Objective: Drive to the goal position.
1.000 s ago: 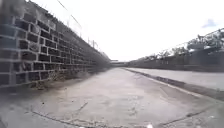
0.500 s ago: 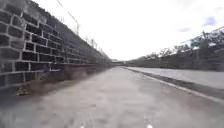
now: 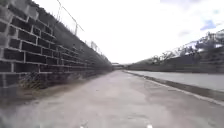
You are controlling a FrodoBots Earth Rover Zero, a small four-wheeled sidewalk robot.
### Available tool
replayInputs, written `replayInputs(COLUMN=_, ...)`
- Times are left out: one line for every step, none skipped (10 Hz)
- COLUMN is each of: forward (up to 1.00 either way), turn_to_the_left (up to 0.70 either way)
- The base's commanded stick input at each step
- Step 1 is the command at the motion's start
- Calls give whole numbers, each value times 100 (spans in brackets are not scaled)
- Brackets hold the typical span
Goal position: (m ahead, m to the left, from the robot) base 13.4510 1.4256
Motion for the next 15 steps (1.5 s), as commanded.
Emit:
replayInputs(forward=100, turn_to_the_left=0)
replayInputs(forward=100, turn_to_the_left=0)
replayInputs(forward=100, turn_to_the_left=0)
replayInputs(forward=100, turn_to_the_left=0)
replayInputs(forward=100, turn_to_the_left=0)
replayInputs(forward=100, turn_to_the_left=0)
replayInputs(forward=100, turn_to_the_left=0)
replayInputs(forward=100, turn_to_the_left=0)
replayInputs(forward=100, turn_to_the_left=0)
replayInputs(forward=100, turn_to_the_left=0)
replayInputs(forward=100, turn_to_the_left=0)
replayInputs(forward=100, turn_to_the_left=0)
replayInputs(forward=100, turn_to_the_left=0)
replayInputs(forward=100, turn_to_the_left=7)
replayInputs(forward=100, turn_to_the_left=16)
